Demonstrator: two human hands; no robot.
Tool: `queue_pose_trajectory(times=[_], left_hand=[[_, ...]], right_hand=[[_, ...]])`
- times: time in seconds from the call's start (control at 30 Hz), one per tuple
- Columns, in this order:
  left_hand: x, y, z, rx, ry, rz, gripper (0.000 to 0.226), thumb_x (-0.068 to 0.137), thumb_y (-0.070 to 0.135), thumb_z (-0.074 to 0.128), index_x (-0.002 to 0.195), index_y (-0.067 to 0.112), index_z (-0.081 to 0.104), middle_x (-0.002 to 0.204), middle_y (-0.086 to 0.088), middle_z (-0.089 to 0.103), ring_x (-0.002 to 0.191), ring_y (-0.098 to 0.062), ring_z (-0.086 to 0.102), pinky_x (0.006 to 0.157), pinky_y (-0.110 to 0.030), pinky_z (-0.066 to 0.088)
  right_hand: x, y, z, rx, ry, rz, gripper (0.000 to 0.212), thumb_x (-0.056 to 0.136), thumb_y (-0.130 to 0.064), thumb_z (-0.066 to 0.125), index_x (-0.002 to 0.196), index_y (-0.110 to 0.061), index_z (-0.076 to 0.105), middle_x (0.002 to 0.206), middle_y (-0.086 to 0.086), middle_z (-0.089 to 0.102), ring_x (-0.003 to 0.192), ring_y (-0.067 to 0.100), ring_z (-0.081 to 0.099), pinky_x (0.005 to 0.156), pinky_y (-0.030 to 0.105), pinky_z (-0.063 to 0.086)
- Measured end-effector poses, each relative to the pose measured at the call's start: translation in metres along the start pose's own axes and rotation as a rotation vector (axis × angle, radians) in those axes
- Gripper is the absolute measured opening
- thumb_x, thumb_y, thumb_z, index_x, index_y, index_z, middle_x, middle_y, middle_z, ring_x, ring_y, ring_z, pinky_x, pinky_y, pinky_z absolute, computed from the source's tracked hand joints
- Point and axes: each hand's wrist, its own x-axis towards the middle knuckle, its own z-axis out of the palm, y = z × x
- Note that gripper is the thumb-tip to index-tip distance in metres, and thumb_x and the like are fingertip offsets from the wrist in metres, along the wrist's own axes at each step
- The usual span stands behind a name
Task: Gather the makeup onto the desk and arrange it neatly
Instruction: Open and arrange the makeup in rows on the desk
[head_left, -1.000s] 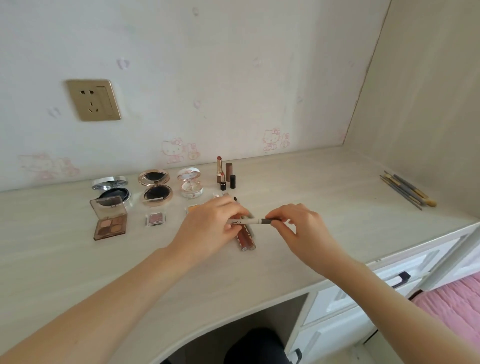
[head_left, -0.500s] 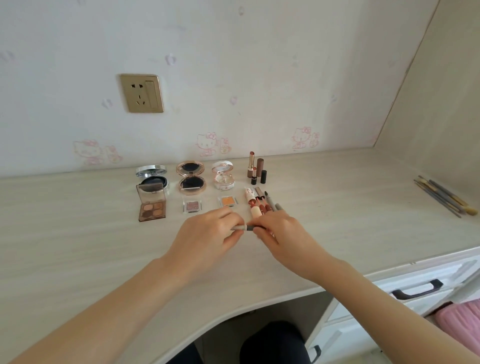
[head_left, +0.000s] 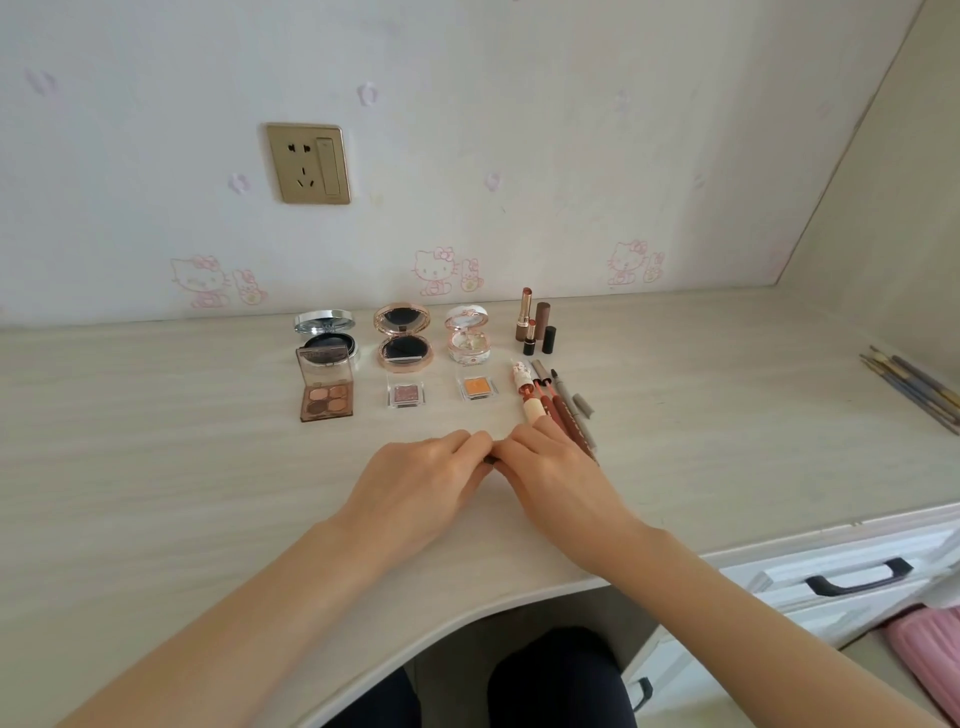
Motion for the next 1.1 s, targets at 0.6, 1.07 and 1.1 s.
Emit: queue_pose_trajectory(times=[0.6, 1.07, 1.1], left_hand=[[-0.001, -0.008, -0.01, -0.081, -0.21, -0.03, 0.023, 0.094, 0.053, 0.018, 0.094, 0.032, 0.028, 0.08, 0.007, 0.063, 0.063, -0.025, 0.058, 0.05, -0.032, 0.037], [0.004, -0.01, -0.024, -0.017, -0.412, -0.164, 0.047, 0.089, 0.065, 0.033, 0.117, 0.028, 0.041, 0.111, 0.009, 0.063, 0.089, -0.023, 0.062, 0.071, -0.036, 0.049], [0.004, -0.01, -0.027, -0.029, -0.414, -0.176, 0.047, 0.089, 0.064, 0.036, 0.117, 0.027, 0.041, 0.111, 0.01, 0.062, 0.09, -0.022, 0.061, 0.071, -0.034, 0.048]], right_hand=[[-0.003, 0.005, -0.004, -0.034, -0.045, -0.154, 0.032, 0.077, 0.011, 0.063, 0.1, -0.011, 0.065, 0.083, 0.001, 0.057, 0.08, 0.018, 0.049, 0.079, 0.029, 0.046], [-0.001, 0.015, -0.009, 0.032, 0.064, -0.1, 0.022, 0.082, -0.009, 0.073, 0.105, -0.01, 0.071, 0.085, 0.001, 0.065, 0.083, 0.022, 0.056, 0.076, 0.032, 0.052], [-0.001, 0.016, -0.011, 0.033, 0.07, -0.077, 0.021, 0.083, -0.012, 0.072, 0.104, -0.011, 0.071, 0.086, 0.0, 0.067, 0.084, 0.022, 0.057, 0.077, 0.033, 0.052]])
